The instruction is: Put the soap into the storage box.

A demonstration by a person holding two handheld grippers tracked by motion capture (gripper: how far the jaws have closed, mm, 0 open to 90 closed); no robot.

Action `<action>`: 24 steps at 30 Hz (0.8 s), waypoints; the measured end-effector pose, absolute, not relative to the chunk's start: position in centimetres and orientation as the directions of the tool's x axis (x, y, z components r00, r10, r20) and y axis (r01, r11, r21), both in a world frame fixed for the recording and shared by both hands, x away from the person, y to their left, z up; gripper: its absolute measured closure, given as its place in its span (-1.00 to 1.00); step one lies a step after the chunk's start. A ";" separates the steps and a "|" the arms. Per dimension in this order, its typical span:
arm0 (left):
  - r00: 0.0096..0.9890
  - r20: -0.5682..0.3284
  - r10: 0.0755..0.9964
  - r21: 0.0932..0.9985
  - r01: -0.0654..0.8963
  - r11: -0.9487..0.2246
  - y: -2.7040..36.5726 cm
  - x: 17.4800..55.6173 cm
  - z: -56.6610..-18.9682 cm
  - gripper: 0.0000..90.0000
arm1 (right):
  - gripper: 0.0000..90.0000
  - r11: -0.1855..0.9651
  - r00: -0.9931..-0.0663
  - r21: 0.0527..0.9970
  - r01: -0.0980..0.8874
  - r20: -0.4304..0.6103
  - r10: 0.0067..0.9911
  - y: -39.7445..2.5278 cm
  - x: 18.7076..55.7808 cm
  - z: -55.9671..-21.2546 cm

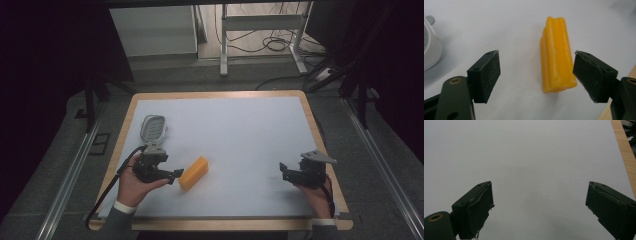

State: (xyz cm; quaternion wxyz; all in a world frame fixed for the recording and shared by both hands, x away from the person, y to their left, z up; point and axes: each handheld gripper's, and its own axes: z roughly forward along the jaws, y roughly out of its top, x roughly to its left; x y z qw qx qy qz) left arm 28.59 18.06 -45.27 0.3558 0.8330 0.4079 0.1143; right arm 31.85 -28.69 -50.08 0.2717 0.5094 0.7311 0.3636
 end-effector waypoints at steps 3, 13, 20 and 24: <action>0.650 -0.095 0.754 0.680 0.596 -0.428 17.6 28.6 -45.3 -0.51 | -0.83 0.222 -0.336 0.807 0.547 -0.031 0.941 -28.6 31.9 -50.2; 0.683 -0.072 0.727 0.661 0.579 -0.478 16.3 29.2 -44.4 -0.50 | -0.84 0.218 -0.331 0.806 0.551 -0.028 0.943 -28.7 31.9 -50.2; 0.697 -0.083 0.713 0.635 0.588 -0.501 15.1 29.6 -45.1 -0.50 | -0.83 0.216 -0.331 0.806 0.551 -0.027 0.943 -28.8 31.8 -50.2; 0.704 -0.078 0.706 0.624 0.587 -0.517 14.6 29.7 -45.4 -0.50 | -0.83 0.220 -0.331 0.805 0.551 -0.031 0.943 -28.9 31.8 -50.2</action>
